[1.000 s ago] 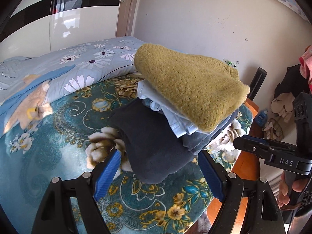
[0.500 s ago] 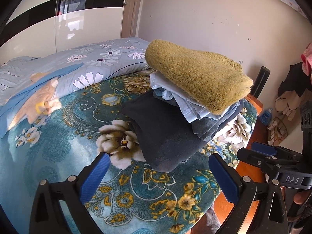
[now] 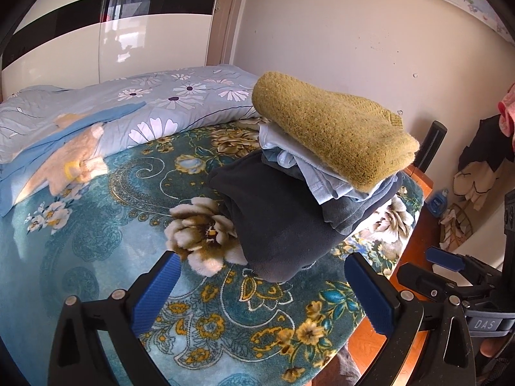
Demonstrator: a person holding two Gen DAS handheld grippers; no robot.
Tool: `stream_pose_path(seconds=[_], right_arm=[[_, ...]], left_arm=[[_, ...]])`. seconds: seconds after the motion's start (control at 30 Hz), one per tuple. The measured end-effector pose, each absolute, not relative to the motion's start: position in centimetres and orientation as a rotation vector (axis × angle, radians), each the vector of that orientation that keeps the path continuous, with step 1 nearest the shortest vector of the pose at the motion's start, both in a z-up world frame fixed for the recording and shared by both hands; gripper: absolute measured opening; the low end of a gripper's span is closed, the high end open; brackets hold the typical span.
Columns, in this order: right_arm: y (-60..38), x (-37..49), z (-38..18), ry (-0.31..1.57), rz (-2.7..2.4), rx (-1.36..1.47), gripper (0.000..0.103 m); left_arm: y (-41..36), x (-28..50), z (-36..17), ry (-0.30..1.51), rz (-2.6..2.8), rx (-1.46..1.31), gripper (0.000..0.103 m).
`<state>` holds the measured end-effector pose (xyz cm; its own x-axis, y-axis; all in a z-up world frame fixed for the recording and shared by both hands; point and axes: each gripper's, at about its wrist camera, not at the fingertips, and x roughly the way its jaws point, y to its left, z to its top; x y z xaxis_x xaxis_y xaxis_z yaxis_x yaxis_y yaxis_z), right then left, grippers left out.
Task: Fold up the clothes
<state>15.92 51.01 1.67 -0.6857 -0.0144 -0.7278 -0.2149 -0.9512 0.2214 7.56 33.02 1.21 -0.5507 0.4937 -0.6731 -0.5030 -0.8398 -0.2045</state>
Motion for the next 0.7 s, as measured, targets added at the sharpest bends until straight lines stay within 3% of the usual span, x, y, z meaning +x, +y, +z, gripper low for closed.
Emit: stream_pose_path(seconds=[0.7], right_arm=[[48.4, 17.0, 3.2, 0.334, 2.773, -1.132, 0.1]], left_arm=[[33.4, 9.3, 2.8, 0.128, 2.422, -0.954, 0.103]])
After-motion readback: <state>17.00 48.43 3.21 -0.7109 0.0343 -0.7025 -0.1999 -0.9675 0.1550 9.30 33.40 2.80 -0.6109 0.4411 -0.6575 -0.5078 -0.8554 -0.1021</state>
